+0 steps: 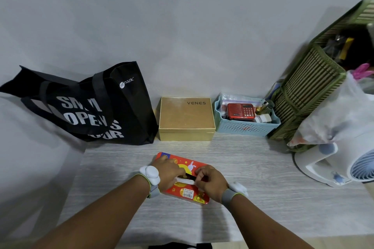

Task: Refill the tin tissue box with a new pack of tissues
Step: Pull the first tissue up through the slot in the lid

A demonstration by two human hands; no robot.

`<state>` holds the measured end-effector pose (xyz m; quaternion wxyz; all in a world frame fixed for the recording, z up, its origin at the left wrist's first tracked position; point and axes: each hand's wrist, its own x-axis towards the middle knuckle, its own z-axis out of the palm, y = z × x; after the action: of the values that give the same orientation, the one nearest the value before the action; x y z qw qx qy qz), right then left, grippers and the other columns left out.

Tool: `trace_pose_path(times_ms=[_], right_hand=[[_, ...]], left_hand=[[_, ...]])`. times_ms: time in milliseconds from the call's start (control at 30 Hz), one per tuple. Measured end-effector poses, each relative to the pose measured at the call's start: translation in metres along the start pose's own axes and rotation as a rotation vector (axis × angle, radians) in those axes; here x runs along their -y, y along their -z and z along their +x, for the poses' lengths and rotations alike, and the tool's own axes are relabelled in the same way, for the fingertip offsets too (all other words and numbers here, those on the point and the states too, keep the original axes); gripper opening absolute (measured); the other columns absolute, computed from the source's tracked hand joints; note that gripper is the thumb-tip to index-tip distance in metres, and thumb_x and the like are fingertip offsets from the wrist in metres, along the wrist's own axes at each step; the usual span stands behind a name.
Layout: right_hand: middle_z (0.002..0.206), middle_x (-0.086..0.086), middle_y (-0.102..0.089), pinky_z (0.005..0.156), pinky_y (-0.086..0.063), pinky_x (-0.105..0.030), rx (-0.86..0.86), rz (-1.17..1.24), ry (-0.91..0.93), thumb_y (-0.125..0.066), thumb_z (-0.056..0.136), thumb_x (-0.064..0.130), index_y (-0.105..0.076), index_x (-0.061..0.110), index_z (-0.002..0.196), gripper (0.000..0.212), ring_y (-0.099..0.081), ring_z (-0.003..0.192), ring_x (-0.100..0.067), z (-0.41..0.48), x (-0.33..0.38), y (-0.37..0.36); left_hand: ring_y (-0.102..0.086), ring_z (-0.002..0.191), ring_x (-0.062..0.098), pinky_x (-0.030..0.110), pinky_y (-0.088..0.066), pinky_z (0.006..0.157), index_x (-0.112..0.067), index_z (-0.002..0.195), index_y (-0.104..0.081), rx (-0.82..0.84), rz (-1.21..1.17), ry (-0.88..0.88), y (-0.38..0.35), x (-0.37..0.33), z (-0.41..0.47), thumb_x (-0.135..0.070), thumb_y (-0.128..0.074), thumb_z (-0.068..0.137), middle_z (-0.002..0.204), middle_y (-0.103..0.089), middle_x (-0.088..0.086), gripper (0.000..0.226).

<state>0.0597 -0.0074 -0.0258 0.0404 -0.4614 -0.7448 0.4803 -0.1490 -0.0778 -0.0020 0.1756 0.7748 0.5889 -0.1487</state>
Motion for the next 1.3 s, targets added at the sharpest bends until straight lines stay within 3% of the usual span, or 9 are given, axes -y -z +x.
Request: trace_pose_path(times_ms=[100, 267, 467, 534, 634, 767, 967, 1201, 1301], right_hand=[[0.109, 0.011, -0.061, 0.078, -0.037, -0.006, 0.004, 0.003, -0.012, -0.071, 0.078, 0.015, -0.065, 0.027, 0.066, 0.018, -0.056, 0.098, 0.001, 0.001, 0.0, 0.0], [0.112, 0.01, -0.061, 0.078, -0.038, -0.008, 0.013, 0.018, -0.032, -0.07, 0.079, 0.015, -0.067, 0.022, 0.07, 0.012, -0.056, 0.1, -0.002, 0.001, -0.001, 0.001], [0.111, 0.009, -0.061, 0.077, -0.038, -0.009, 0.013, 0.02, -0.035, -0.071, 0.08, 0.015, -0.067, 0.022, 0.07, 0.013, -0.056, 0.101, -0.004, 0.002, 0.001, 0.001], [0.111, 0.01, -0.061, 0.077, -0.038, -0.009, 0.016, 0.011, -0.034, -0.071, 0.08, 0.015, -0.067, 0.021, 0.072, 0.01, -0.055, 0.1, -0.003, 0.001, 0.001, 0.001], [0.111, 0.009, -0.061, 0.083, -0.042, -0.017, 0.013, 0.003, -0.024, -0.072, 0.079, 0.016, -0.068, 0.02, 0.073, 0.008, -0.057, 0.103, -0.007, 0.001, 0.001, 0.002], [0.11, 0.009, -0.061, 0.087, -0.042, -0.022, 0.02, -0.015, -0.027, -0.072, 0.079, 0.016, -0.067, 0.023, 0.071, 0.012, -0.057, 0.104, -0.008, 0.001, 0.002, 0.002], [0.11, 0.009, -0.061, 0.075, -0.034, -0.003, 0.023, -0.032, -0.014, -0.072, 0.078, 0.015, -0.065, 0.025, 0.069, 0.015, -0.057, 0.101, -0.005, 0.001, 0.001, 0.002], [0.108, 0.013, -0.059, 0.075, -0.034, -0.003, 0.023, -0.041, -0.003, -0.071, 0.08, 0.017, -0.066, 0.023, 0.072, 0.012, -0.054, 0.099, -0.003, -0.001, 0.001, 0.002], [0.104, 0.01, -0.062, 0.076, -0.047, -0.016, -0.014, -0.026, 0.009, -0.067, 0.084, 0.02, -0.063, 0.025, 0.076, 0.01, -0.06, 0.093, -0.009, -0.002, 0.001, 0.0]], left_hand=[[-0.049, 0.116, 0.032, 0.042, -0.029, 0.102, -0.022, 0.123, -0.057, 0.016, 0.097, 0.006, 0.001, 0.005, -0.002, -0.028, -0.046, 0.096, 0.121, -0.06, 0.006, 0.031], [-0.053, 0.1, 0.031, 0.045, -0.04, 0.088, -0.024, 0.1, -0.067, -0.099, 0.153, -0.046, 0.0, 0.009, -0.008, -0.034, -0.055, 0.082, 0.108, -0.059, 0.004, 0.024], [-0.058, 0.074, 0.019, 0.032, -0.048, 0.065, -0.03, 0.072, -0.065, -0.15, 0.248, -0.044, -0.009, 0.017, -0.006, -0.031, -0.071, 0.061, 0.082, -0.063, -0.01, 0.013], [-0.059, 0.08, 0.024, 0.036, -0.048, 0.074, -0.026, 0.082, -0.064, -0.161, 0.176, -0.061, -0.01, 0.016, -0.006, -0.022, -0.064, 0.074, 0.086, -0.066, -0.006, 0.009], [-0.052, 0.105, 0.031, 0.044, -0.035, 0.102, -0.018, 0.116, -0.052, -0.044, 0.071, 0.047, -0.004, 0.012, -0.007, -0.013, -0.043, 0.091, 0.115, -0.062, 0.005, 0.028], [-0.051, 0.117, 0.032, 0.047, -0.031, 0.106, -0.031, 0.14, -0.04, 0.007, 0.034, 0.042, -0.006, 0.014, -0.005, -0.016, -0.041, 0.094, 0.13, -0.055, 0.006, 0.048], [-0.05, 0.111, 0.034, 0.042, -0.037, 0.093, -0.019, 0.115, -0.061, -0.037, 0.101, 0.087, -0.005, 0.012, -0.007, -0.024, -0.046, 0.09, 0.127, -0.047, 0.01, 0.029], [-0.053, 0.111, 0.028, 0.038, -0.037, 0.09, -0.022, 0.116, -0.054, -0.111, -0.091, 0.22, -0.015, 0.026, -0.009, -0.02, -0.046, 0.091, 0.121, -0.057, 0.002, 0.026], [-0.059, 0.098, 0.03, 0.033, -0.037, 0.078, -0.02, 0.102, -0.057, -0.252, -0.247, 0.257, -0.02, 0.031, -0.012, -0.02, -0.049, 0.091, 0.108, -0.063, 0.002, 0.014]])
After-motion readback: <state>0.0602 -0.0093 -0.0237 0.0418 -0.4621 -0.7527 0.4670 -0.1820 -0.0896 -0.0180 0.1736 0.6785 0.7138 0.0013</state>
